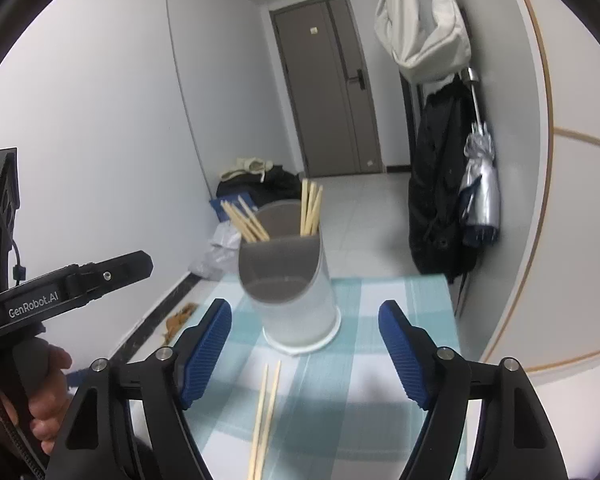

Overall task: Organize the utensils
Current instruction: 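Move both tools back down to the last chopsticks on the cloth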

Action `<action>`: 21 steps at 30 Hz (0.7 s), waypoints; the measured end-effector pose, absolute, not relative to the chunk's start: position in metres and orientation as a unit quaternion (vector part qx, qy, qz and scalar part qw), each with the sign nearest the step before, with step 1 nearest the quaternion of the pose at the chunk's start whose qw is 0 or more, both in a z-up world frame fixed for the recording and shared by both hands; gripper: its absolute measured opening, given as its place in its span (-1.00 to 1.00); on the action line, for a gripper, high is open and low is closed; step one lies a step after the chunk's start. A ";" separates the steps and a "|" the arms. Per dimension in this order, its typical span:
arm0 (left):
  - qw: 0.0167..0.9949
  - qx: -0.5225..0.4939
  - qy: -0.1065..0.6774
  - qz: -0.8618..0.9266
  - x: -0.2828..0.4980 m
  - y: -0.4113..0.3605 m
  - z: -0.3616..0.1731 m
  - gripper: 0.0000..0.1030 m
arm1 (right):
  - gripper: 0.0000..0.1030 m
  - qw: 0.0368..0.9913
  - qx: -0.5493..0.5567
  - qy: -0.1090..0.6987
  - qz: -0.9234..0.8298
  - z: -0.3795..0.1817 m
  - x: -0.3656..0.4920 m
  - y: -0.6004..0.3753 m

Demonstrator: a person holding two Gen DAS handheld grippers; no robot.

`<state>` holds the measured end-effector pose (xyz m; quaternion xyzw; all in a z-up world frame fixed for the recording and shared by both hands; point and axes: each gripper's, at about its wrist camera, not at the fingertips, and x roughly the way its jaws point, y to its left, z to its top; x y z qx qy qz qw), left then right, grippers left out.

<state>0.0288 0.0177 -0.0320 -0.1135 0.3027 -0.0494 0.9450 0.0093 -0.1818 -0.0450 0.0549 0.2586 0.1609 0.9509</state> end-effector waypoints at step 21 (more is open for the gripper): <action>0.921 -0.088 0.378 -0.022 0.059 0.021 -0.120 0.65 | 0.48 0.903 0.082 0.382 0.178 -0.134 0.029 -0.187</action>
